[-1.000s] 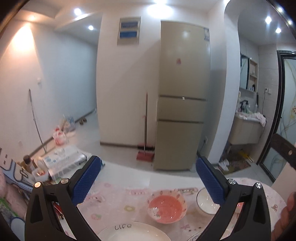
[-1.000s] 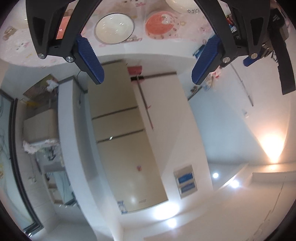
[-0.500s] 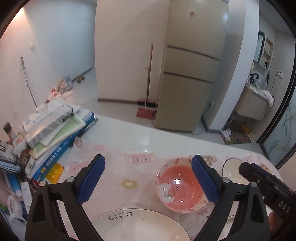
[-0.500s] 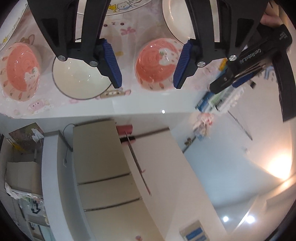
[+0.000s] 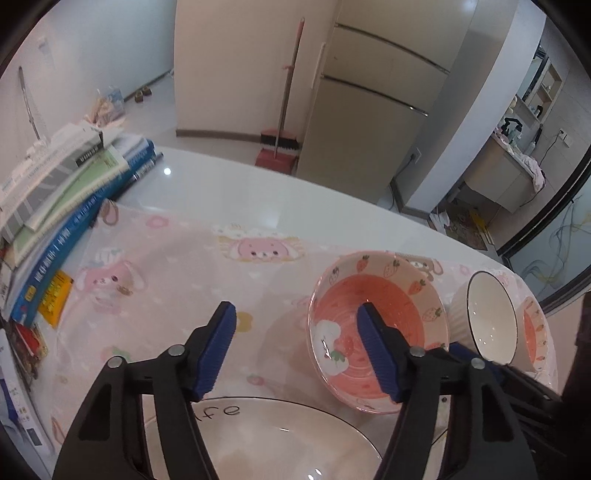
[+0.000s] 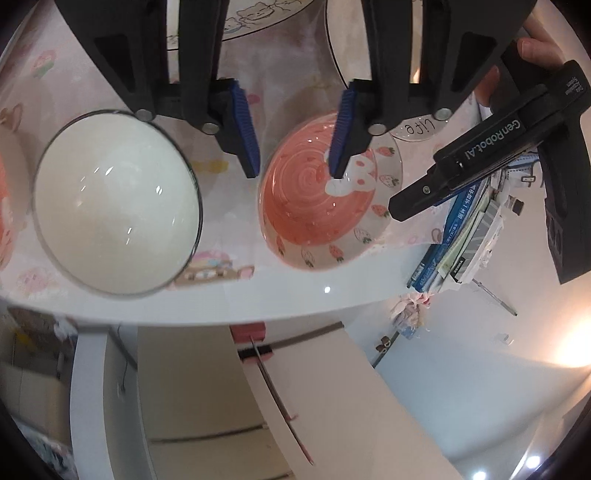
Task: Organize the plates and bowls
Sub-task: 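Close the left gripper on the pink bowl rim while the right gripper grips it too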
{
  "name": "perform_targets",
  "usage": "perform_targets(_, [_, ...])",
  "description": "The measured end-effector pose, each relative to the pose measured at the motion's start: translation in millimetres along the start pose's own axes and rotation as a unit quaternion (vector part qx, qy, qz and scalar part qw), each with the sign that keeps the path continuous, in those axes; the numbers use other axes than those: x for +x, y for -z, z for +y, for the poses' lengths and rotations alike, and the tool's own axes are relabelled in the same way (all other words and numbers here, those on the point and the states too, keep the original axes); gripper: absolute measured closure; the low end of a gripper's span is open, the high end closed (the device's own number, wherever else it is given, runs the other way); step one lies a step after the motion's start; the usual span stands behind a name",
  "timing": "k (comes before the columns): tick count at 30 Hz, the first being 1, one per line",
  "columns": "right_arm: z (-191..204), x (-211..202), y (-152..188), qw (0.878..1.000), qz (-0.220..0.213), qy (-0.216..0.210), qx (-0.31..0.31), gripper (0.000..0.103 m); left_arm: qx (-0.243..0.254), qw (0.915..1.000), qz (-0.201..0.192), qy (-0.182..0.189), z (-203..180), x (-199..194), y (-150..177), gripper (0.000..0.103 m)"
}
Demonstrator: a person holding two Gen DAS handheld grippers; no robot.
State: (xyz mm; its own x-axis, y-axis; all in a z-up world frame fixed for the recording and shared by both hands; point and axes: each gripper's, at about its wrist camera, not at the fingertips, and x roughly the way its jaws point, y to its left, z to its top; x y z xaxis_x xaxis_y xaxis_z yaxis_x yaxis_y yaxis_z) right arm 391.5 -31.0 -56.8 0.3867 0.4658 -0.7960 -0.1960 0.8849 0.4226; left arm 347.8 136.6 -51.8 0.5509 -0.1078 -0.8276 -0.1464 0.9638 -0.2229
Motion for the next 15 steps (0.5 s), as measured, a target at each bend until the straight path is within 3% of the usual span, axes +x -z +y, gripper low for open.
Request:
perform_targets(3, [-4.5,12.1,3.5,1.000,0.010,-0.008,0.013,0.069,-0.011,0.9997,0.020,0.011,1.5,8.1,1.3,0.056])
perform_targets(10, [-12.2,22.5,7.2,0.999,0.006,-0.013,0.032,0.071,-0.030,0.9970,0.066,0.029,3.5,30.4,7.7,0.072])
perform_targets(15, [-22.7,24.8,4.5,0.998,0.012,-0.045,0.050,0.072,-0.056,0.9919,0.096,0.062,7.9,44.2,13.1,0.085])
